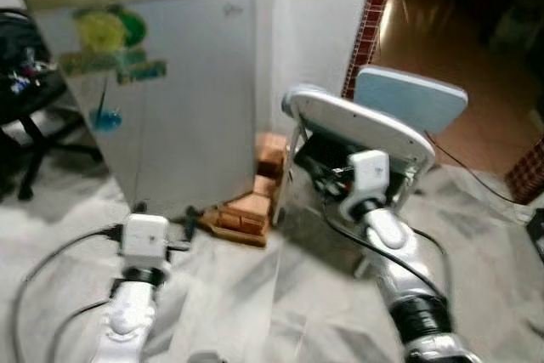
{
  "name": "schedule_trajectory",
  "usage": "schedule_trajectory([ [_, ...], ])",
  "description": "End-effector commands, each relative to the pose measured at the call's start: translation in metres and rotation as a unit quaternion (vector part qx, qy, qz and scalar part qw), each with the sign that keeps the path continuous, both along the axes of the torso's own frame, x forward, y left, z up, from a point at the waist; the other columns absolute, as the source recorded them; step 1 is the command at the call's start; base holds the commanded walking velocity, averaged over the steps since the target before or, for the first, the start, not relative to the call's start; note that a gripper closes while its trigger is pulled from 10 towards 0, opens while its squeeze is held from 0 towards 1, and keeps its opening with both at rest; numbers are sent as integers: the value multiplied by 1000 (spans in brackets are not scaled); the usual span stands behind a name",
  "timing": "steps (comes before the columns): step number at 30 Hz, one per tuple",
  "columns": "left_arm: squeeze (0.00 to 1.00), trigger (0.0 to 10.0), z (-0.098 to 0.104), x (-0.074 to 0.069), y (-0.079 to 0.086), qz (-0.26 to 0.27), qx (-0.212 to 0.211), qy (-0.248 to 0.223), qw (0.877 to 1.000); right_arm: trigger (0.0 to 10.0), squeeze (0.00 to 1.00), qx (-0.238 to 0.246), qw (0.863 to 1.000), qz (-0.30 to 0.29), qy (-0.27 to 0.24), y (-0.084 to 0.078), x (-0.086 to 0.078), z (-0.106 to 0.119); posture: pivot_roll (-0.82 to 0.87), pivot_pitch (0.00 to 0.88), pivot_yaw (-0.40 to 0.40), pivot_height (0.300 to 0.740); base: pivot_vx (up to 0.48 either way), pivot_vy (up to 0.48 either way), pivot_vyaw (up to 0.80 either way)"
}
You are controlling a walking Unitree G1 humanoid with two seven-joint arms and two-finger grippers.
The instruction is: Restocking fridge
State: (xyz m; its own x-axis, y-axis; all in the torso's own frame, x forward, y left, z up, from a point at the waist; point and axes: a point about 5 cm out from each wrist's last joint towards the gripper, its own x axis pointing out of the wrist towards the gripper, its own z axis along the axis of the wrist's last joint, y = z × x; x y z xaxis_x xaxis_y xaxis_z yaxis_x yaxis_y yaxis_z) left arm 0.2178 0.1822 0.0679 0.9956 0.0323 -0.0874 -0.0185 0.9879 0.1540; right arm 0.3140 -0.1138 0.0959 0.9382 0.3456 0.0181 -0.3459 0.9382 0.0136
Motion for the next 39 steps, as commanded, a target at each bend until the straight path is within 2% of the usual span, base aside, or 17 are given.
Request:
schedule_trajectory([
  [1,0,10000,4,4,-3,-4,-2,-6,1000,10000,0,-7,1000,-13,-1,-10,2,2,64,17,-5,740,0,465,0],
  [22,0,10000,5,7,-3,-6,-4,-6,1000,10000,0,-14,999,-31,20,-21,-9,-12,53,12,-2,740,0,372,-491],
  [39,0,10000,4,10,-3,-10,-1,-5,1000,10000,0,-17,999,-34,19,-22,-5,-12,49,11,3,740,0,354,-794],
])
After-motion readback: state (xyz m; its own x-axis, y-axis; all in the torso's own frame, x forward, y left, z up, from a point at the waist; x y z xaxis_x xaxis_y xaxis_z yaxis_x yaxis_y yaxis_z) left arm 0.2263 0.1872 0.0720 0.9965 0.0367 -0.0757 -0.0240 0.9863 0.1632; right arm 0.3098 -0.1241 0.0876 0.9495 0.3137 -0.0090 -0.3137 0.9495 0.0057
